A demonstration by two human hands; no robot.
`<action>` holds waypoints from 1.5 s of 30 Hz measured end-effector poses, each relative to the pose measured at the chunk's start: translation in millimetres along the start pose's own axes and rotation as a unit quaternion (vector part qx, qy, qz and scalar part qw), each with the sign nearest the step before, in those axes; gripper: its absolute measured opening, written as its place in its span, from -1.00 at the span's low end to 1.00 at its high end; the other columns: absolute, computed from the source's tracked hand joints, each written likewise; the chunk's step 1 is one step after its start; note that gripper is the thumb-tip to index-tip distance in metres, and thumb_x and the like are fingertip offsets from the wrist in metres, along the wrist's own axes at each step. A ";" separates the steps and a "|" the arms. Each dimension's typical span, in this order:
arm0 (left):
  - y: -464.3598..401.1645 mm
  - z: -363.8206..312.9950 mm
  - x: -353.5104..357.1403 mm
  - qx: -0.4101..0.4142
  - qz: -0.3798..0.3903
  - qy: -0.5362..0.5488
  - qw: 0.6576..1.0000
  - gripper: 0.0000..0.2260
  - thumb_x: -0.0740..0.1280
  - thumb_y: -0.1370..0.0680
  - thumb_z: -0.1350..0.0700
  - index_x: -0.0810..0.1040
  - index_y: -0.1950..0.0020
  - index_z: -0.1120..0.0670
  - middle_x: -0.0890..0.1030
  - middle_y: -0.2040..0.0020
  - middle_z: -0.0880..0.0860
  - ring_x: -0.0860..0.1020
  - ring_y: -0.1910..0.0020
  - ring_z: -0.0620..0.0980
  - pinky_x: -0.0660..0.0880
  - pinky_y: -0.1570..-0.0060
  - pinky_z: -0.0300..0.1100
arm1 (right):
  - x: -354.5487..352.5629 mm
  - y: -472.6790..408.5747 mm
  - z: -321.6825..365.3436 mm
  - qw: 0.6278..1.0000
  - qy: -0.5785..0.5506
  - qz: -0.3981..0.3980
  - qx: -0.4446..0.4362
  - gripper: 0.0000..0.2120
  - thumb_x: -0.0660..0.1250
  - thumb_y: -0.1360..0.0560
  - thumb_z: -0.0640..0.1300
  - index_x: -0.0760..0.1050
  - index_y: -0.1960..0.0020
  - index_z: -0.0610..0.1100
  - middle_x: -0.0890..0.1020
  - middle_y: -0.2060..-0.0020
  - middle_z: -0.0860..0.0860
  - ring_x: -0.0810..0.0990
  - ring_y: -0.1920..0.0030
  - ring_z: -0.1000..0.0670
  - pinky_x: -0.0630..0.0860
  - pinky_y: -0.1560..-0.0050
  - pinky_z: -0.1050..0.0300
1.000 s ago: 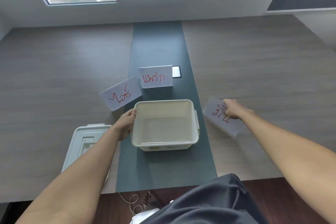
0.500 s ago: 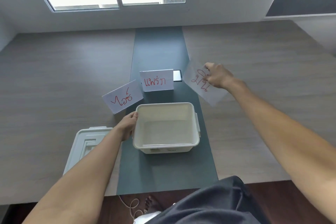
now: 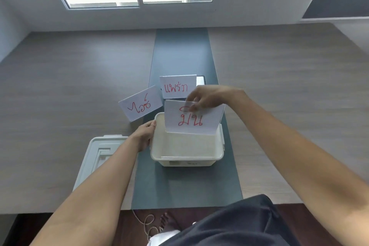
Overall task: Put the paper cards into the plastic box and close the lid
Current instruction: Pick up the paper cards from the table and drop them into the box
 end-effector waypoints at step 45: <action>3.0 1.5 -33.9 0.055 -0.065 -0.022 0.996 -0.68 0.16 -0.68 -0.05 0.61 -0.24 0.05 0.69 -0.06 0.10 0.61 0.03 0.02 0.57 -0.14 0.02 | 5.0 -163.8 7.7 0.976 -0.101 -0.183 -0.067 -0.74 0.27 -0.57 -0.06 0.67 -0.14 -0.10 0.72 -0.06 -0.01 0.65 -0.09 -0.05 0.53 -0.19 0.03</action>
Point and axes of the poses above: each hand's wrist, its own y-axis away from the middle knuckle, its own x-axis out of the palm, z = x × y, the point moved 8 cm from there along -y, towards the middle knuckle
